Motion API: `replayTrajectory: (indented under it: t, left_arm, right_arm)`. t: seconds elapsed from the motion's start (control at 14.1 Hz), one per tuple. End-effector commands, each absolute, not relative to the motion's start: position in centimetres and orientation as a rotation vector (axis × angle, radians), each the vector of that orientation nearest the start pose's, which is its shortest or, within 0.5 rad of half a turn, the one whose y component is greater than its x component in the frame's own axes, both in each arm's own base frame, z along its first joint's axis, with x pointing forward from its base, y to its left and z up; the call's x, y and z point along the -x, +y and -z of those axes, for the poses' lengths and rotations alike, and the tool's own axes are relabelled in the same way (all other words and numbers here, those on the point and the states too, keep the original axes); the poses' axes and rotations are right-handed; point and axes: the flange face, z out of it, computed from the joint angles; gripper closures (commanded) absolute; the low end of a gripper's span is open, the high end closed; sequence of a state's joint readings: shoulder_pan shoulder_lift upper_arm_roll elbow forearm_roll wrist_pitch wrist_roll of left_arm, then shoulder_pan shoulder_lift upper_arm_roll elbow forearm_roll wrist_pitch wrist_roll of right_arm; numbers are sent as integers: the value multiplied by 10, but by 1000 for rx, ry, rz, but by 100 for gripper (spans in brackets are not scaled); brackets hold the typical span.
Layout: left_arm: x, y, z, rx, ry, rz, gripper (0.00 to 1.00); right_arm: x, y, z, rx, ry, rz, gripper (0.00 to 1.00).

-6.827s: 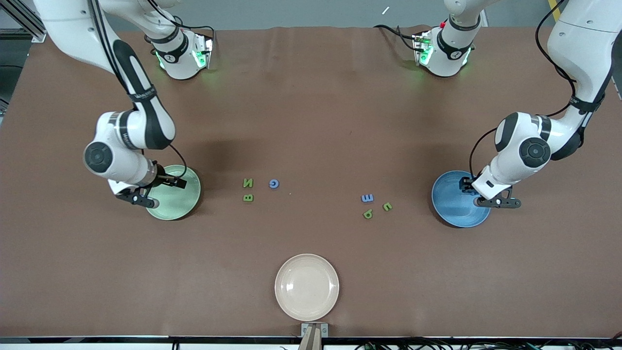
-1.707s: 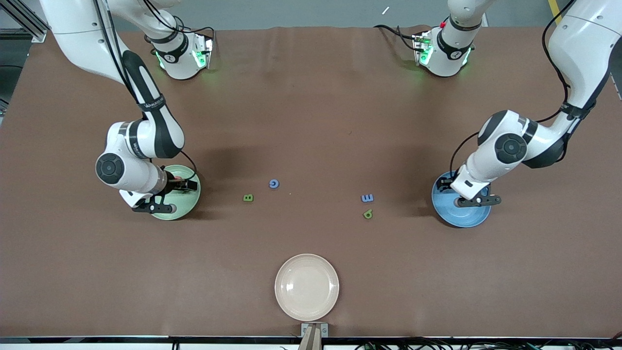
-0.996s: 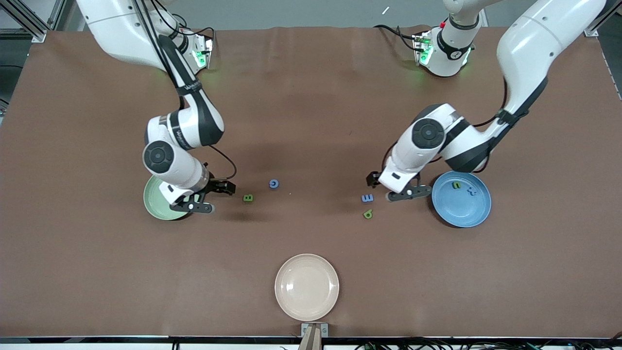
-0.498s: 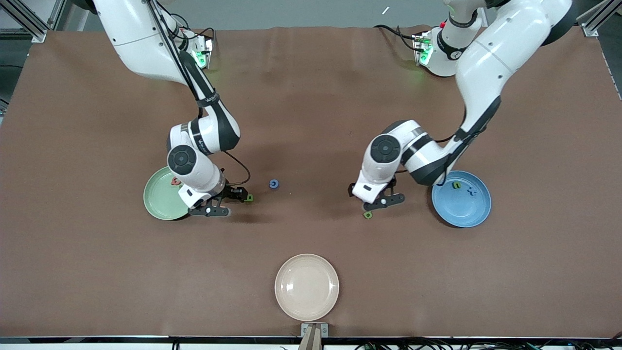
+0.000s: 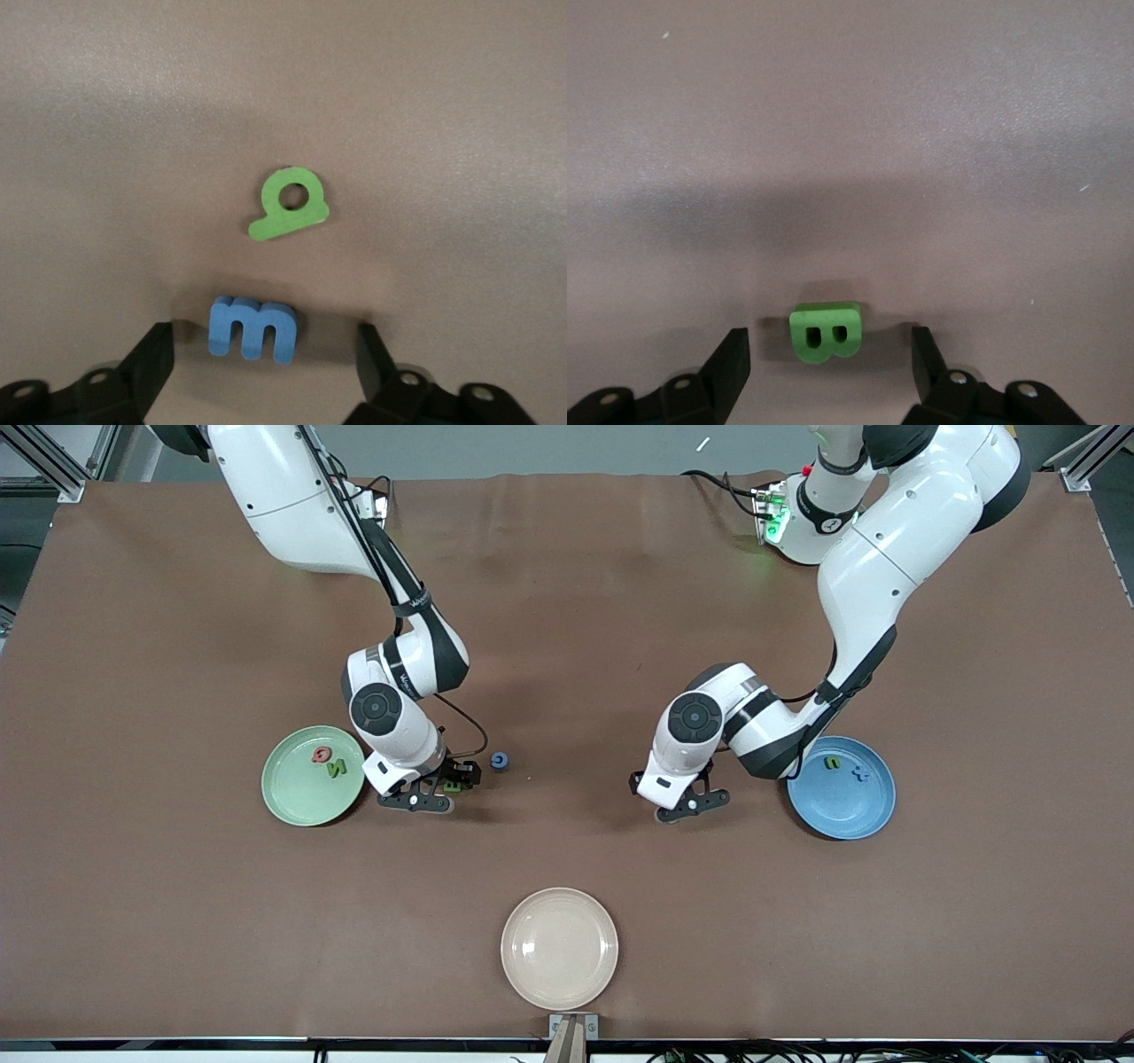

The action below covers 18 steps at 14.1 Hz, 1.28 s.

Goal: Sort upper and lower case letters into plates
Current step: 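Grasp the blue m with the left gripper while the right gripper grasps the B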

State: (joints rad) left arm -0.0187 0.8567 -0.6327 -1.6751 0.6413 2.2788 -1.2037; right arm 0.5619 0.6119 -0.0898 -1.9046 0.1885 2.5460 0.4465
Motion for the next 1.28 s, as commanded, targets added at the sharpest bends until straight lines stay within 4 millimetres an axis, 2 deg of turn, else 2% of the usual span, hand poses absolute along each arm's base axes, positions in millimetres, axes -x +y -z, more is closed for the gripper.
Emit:
replayTrajectory:
  t: [0.0,0.14,0.43,0.57,0.71,0.85,0.92,1.07,1.14,1.21]
  left_arm:
    - [-569,-359,-173,3088,-433,-35,31]
    - [-570,-358,-173,3089,-430,-30,49]
    - [-572,-355,-174,3087,-420,-18,79]
    - [-575,-352,-181,3088,-424,-5,83]
    - [-582,-343,-207,3081,-436,39,85]
    - [-586,-328,-232,3072,-429,17,85]
    - [-590,-310,-245,3077,-428,-39,85]
    - [-589,-271,-264,3108,-347,-133,85]
    - [-587,-248,-268,3131,-310,-157,85]
    - [-588,-221,-269,3134,-292,-165,85]
  right_arm:
    - [-566,289,-180,3058,204,20,29]
    - [-566,289,-180,3058,204,20,36]
    - [-568,290,-178,3057,204,27,37]
    - [-569,290,-175,3056,204,35,37]
    - [-569,290,-173,3057,204,36,39]
    - [-570,291,-174,3056,204,38,48]
    - [-569,290,-172,3058,204,32,56]
    - [-570,289,-173,3058,213,31,77]
    - [-570,287,-173,3058,218,29,89]
    - [-571,286,-173,3057,222,27,97]
